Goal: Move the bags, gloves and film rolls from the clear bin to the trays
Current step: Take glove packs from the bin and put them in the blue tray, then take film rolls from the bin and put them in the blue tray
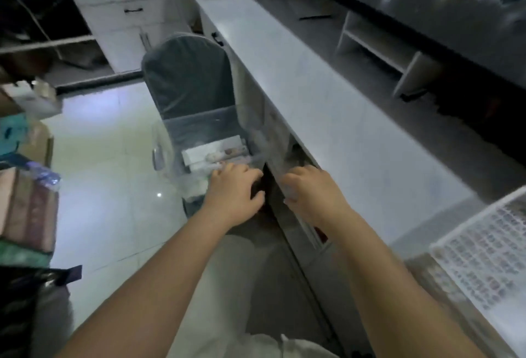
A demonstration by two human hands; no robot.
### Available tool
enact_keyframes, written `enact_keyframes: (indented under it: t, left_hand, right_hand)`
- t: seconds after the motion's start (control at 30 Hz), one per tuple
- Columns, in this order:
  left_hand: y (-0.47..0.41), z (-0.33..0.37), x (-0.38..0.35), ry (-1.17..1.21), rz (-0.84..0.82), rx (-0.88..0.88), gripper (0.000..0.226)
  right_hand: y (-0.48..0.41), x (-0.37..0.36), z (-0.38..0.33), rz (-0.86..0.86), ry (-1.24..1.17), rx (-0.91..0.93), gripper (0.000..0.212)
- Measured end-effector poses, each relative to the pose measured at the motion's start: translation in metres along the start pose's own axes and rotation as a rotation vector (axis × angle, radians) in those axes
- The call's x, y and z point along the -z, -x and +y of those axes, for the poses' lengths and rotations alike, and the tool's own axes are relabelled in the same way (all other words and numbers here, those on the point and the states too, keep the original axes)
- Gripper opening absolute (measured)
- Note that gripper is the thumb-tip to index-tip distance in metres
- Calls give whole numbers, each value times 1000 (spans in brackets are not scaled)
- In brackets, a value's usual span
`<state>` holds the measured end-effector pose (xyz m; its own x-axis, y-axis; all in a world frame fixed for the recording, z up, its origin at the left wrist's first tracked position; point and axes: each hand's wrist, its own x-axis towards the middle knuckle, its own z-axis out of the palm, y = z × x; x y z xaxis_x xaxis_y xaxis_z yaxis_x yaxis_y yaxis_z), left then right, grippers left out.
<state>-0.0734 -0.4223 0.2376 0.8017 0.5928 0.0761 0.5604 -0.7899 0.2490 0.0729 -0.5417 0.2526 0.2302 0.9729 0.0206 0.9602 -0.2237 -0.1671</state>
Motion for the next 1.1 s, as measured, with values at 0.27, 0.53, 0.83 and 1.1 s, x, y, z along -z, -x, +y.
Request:
enact_keyframes:
  t: [0.27, 0.53, 0.83, 1.1]
  left_hand:
    - [-10, -127, -9, 10, -44, 248, 47]
    - [-100, -218, -39, 8, -48, 388, 48]
    - [-217, -296, -129, 52, -277, 542, 55]
    - [-272, -353, -227, 105, -494, 526, 65]
  right_hand:
    - [-121, -49, -60, -179, -38, 134, 43]
    - [-263, -98, -40, -175, -141, 180, 44]
    - [-417, -196, 16, -401, -163, 103, 49]
    - [-494, -304, 52, -606, -168, -3, 57]
